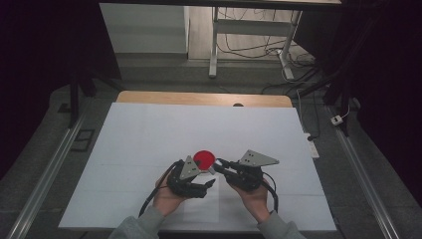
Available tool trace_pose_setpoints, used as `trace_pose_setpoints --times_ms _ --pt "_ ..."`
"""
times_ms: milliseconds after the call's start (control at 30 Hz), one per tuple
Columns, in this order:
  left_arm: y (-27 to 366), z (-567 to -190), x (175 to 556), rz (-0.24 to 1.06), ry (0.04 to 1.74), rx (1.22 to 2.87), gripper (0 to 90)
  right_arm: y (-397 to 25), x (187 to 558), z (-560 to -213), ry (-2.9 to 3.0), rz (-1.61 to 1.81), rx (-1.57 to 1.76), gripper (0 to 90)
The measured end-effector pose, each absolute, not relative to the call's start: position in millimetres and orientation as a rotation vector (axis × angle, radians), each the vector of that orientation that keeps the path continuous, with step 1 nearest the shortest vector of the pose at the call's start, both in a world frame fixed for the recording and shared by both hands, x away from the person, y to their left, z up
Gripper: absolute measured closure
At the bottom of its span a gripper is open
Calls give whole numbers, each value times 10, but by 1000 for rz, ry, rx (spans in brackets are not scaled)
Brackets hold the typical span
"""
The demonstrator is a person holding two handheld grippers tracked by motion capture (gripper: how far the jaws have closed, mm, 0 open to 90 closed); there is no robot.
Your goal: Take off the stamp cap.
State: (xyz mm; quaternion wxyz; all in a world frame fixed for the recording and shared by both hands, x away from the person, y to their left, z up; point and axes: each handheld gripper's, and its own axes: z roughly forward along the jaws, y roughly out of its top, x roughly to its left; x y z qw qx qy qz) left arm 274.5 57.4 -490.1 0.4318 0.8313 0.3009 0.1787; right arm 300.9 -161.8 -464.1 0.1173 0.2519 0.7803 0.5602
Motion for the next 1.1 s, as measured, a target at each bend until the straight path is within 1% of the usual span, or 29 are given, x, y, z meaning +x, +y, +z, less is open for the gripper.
trace_pose_setpoints --times_ms 267,700,1100 --pt "522 -4915 2747 462 743 2072 285 -1619 3011 -4650 2276 1649 750 752" --pt "466 -4937 2752 504 724 2075 431 -1625 3019 -4662 2272 1663 765 752" --pt "429 -4951 2748 509 701 2086 533 -1625 3023 -4673 2271 1670 774 752"
